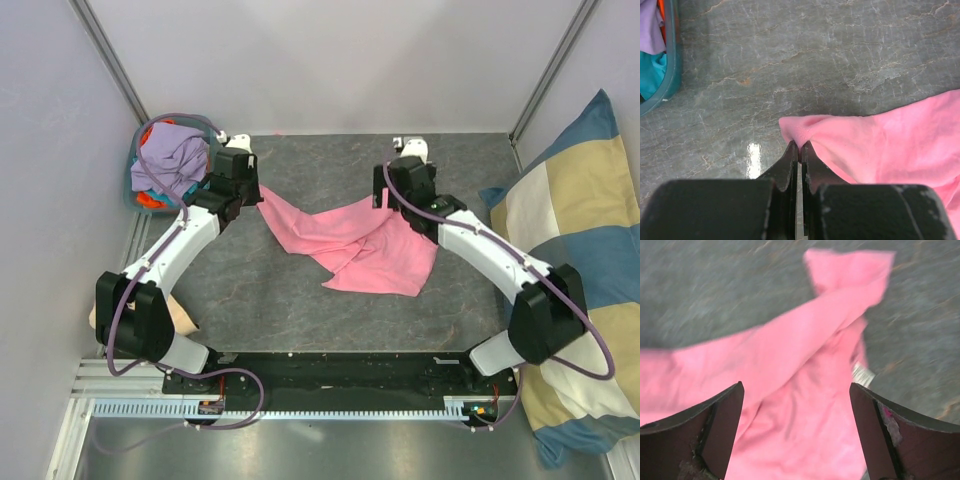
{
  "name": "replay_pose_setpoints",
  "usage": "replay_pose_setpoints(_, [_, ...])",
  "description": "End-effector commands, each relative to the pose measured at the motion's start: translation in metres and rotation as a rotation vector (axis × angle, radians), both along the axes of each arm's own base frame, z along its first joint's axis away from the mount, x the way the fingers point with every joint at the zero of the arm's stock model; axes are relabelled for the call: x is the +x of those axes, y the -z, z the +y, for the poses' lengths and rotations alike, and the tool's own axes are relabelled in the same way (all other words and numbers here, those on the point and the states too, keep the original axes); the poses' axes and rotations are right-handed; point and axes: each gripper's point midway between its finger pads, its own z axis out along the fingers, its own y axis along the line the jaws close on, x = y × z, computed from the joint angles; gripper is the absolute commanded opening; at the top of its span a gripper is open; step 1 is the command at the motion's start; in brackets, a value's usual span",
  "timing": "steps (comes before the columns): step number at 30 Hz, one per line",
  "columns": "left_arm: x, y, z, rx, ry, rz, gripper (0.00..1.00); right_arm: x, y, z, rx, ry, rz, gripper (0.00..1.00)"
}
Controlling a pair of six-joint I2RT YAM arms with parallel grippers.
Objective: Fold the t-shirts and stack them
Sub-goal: Flatten the tshirt out
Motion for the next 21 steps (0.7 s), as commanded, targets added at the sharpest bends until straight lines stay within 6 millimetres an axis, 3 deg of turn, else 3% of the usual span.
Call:
replay_pose_setpoints(1, [0.01, -0.008, -0.003, -0.012, 0.024, -0.038, 0.02, -0.051, 0.018, 0.029, 0.083, -0.128, 0.104, 0.93])
replay_pose_setpoints(5, [0.006, -0.005, -0.005, -0.025, 0.027, -0.03, 0.02, -0.085, 0.065, 0.036, 0.049, -0.2, 0.219, 0.89])
replay_pose_setpoints(8, [0.003, -0.003, -0.005, -0.036, 0.029, -0.027, 0.02, -0.1, 0.091, 0.035, 0.031, -0.211, 0.271, 0.87])
replay_pose_setpoints(14, [-0.001, -0.002, -0.002, -0.025, 0.027, -0.027, 0.02, -0.115, 0.112, 0.03, 0.053, -0.173, 0.318, 0.79])
replay_pose_setpoints(21, [-0.004, 0.002, -0.003, -0.031, 0.031, -0.018, 0.02, -0.14, 0.139, 0.027, 0.02, -0.163, 0.407, 0.79])
